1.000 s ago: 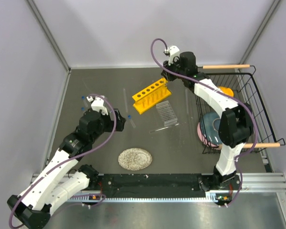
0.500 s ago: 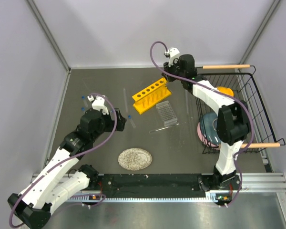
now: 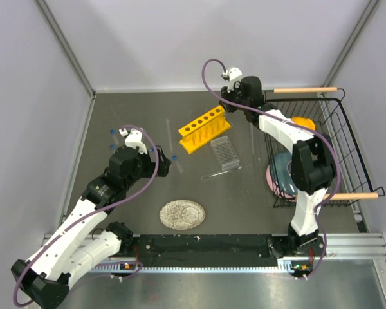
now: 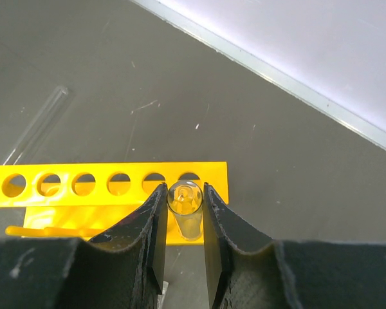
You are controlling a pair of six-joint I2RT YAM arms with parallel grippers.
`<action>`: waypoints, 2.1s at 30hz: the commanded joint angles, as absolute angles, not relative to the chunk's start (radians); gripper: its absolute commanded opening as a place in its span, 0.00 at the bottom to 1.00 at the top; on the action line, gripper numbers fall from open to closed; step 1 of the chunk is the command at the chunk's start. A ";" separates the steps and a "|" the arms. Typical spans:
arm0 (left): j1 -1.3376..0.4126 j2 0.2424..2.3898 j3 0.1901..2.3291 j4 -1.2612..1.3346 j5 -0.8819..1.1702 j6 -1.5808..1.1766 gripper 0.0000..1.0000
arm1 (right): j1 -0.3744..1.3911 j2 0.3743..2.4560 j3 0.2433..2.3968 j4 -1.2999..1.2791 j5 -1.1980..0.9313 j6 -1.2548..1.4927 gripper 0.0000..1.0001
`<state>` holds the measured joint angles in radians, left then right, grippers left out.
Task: Organize the chemistry lab equipment
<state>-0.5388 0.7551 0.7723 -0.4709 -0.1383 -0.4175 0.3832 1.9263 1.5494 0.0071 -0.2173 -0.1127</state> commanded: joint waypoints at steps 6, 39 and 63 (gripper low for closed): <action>-0.529 0.765 0.795 -0.422 -0.115 -0.416 0.99 | 0.373 1.951 1.528 0.067 -0.209 -0.112 0.15; -0.528 0.687 0.773 -0.425 -0.015 -0.489 0.99 | 0.371 1.837 1.457 0.017 -0.244 -0.136 0.48; -0.526 0.488 0.713 -0.535 -0.049 -0.518 0.99 | 0.455 1.719 1.459 -0.592 0.133 -0.020 0.99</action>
<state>-0.5308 0.5068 0.7456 -0.5423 -0.0303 -0.5041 0.4061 1.6234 1.3766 -0.5022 -0.0875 -0.1375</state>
